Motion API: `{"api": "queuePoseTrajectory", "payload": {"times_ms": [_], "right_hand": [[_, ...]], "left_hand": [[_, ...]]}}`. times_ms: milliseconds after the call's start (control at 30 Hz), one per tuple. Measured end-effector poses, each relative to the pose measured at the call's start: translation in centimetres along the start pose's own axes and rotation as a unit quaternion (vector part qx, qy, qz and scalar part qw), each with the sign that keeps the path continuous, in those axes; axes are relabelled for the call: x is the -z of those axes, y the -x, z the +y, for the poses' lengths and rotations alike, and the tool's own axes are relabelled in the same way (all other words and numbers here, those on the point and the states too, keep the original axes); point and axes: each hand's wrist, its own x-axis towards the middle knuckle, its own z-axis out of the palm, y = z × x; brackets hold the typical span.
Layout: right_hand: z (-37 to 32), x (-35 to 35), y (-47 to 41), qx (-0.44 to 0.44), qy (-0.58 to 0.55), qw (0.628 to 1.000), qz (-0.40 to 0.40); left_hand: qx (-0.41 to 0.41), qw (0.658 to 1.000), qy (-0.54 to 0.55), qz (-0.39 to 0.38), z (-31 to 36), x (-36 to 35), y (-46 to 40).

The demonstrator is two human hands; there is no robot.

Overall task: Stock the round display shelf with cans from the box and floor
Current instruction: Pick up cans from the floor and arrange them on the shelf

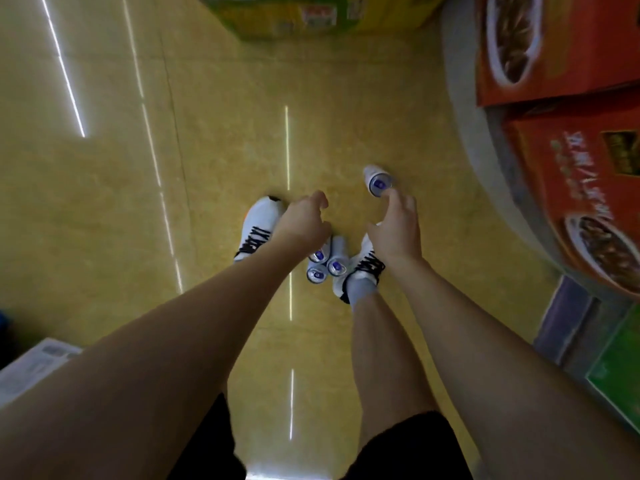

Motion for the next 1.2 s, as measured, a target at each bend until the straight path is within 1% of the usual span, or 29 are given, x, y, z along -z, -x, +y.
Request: {"api": "queuePoseTrajectory", "payload": {"times_ms": [133,233,333,433,567,700,833,933,1067,1200], "right_hand": [[1.3,-2.4,-5.0,0.024,0.059,0.998,0.019],[2.1,-4.0,-7.8,0.032,0.109,0.993,0.017],[2.4,-5.6,-9.3,0.046,0.095,0.993,0.044],[2.1,-6.5,-10.0,0.028,0.094,0.992,0.082],[1.3,-6.6,-10.2,0.017,0.116,0.991,0.069],[0.8,-5.4,-10.2,0.004,0.113,0.993,0.039],[0.4,-3.7,-8.5,-0.007,0.096,0.995,0.018],[-0.3,-2.2,-5.2,0.006,0.085,0.996,0.015],[-2.4,0.6,0.4,0.059,0.089,0.994,0.013],[-6.2,4.9,6.0,0.103,0.102,0.989,0.014]], "left_hand": [[0.000,1.000,0.001,0.006,-1.1,-3.5,-4.3],[0.003,1.000,0.018,0.008,-1.8,-5.9,-6.7],[0.002,1.000,0.027,0.012,-2.5,-7.5,-8.2],[-0.002,1.000,0.028,0.009,-2.9,-8.1,-8.9],[-0.003,1.000,0.018,0.000,-3.5,-8.1,-8.4],[0.003,1.000,0.007,-0.006,-4.2,-7.6,-7.3],[-0.002,1.000,-0.010,-0.009,-4.5,-6.2,-5.6],[-0.005,1.000,-0.019,-0.015,-4.2,-4.4,-3.4],[-0.019,0.998,-0.051,-0.020,-3.0,-0.2,0.8],[-0.040,0.995,-0.092,-0.027,-1.0,5.2,5.3]]}}
